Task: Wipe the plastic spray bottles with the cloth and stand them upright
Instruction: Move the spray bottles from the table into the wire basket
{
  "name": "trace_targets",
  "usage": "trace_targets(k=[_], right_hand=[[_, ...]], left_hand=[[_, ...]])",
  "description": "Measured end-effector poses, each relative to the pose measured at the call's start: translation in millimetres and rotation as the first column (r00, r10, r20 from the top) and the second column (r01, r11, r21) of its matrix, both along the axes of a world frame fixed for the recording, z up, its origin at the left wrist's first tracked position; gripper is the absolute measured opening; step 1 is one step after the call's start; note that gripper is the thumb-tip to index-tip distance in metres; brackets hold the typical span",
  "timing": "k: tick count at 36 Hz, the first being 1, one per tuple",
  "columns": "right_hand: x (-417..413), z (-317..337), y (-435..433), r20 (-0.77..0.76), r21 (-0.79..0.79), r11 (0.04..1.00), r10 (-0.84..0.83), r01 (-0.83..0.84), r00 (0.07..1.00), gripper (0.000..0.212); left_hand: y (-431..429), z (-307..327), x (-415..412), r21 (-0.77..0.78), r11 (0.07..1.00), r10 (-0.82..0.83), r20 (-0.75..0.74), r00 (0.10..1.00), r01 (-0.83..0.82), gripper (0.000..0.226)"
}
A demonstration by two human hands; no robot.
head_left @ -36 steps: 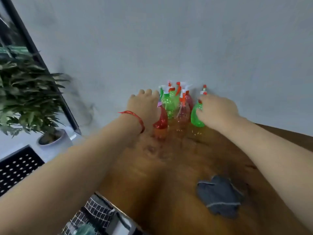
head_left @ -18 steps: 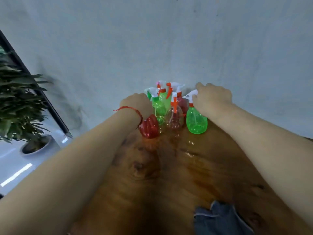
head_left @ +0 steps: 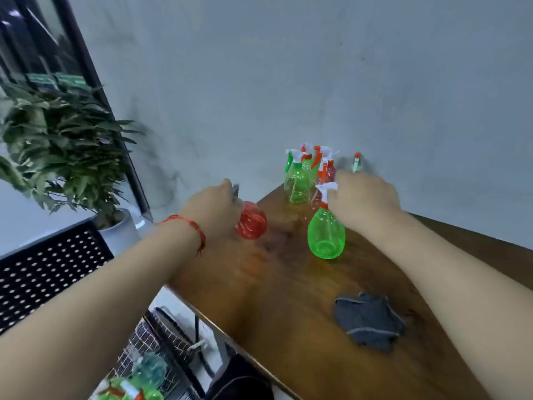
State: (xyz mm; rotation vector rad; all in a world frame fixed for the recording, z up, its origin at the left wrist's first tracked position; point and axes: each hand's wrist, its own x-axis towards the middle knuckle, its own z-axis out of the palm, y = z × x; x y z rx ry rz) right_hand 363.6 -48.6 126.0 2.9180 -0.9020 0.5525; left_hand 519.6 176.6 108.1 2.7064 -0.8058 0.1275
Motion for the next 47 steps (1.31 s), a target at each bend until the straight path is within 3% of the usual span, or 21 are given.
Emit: trace_targets(k=[4, 11, 20, 28, 34, 42, 47], right_hand=[[-12.4, 4.4, 65.5, 0.077, 0.017, 0.988, 0.155, -0.157, 0.985, 0.019], [-11.7, 0.9, 177.6, 0.054, 0.023, 0.909, 0.415, -0.417, 0.908, 0.022], [3.5, -29.3, 300.7, 0.028, 0.146, 0.762, 0.634, -0.631, 0.773, 0.023], [18.5, -98.0, 385.5, -0.111, 0.313, 0.645, 0.754, -0.697, 0.648, 0.026], [25.6, -148.4, 432.6, -0.180, 0.435, 0.588, 0.799, -0.682, 0.574, 0.026], [27.2, -210.6, 497.5, -0.217, 0.549, 0.494, 0.864, -0.674, 0.455, 0.028], [33.1, -256.7, 540.5, -0.199, 0.606, 0.448, 0.885, -0.657, 0.420, 0.020]], left_hand=[[80.4, 12.6, -35.1, 0.035, 0.999, 0.028, 0.015, 0.999, -0.029, 0.026], [211.0, 14.0, -87.0, 0.048, 0.983, 0.174, 0.044, 0.984, -0.176, 0.032], [340.2, -21.5, -140.3, 0.106, 0.910, 0.410, -0.065, 0.910, -0.402, 0.029], [423.1, -109.7, -171.8, 0.248, 0.764, 0.634, -0.112, 0.766, -0.596, 0.023], [456.9, -174.3, -179.2, 0.327, 0.700, 0.712, -0.257, 0.654, -0.635, 0.022], [488.4, -256.4, -169.6, 0.407, 0.603, 0.796, -0.373, 0.477, -0.686, 0.068], [500.5, -291.3, -160.3, 0.379, 0.537, 0.831, -0.395, 0.392, -0.754, 0.050]])
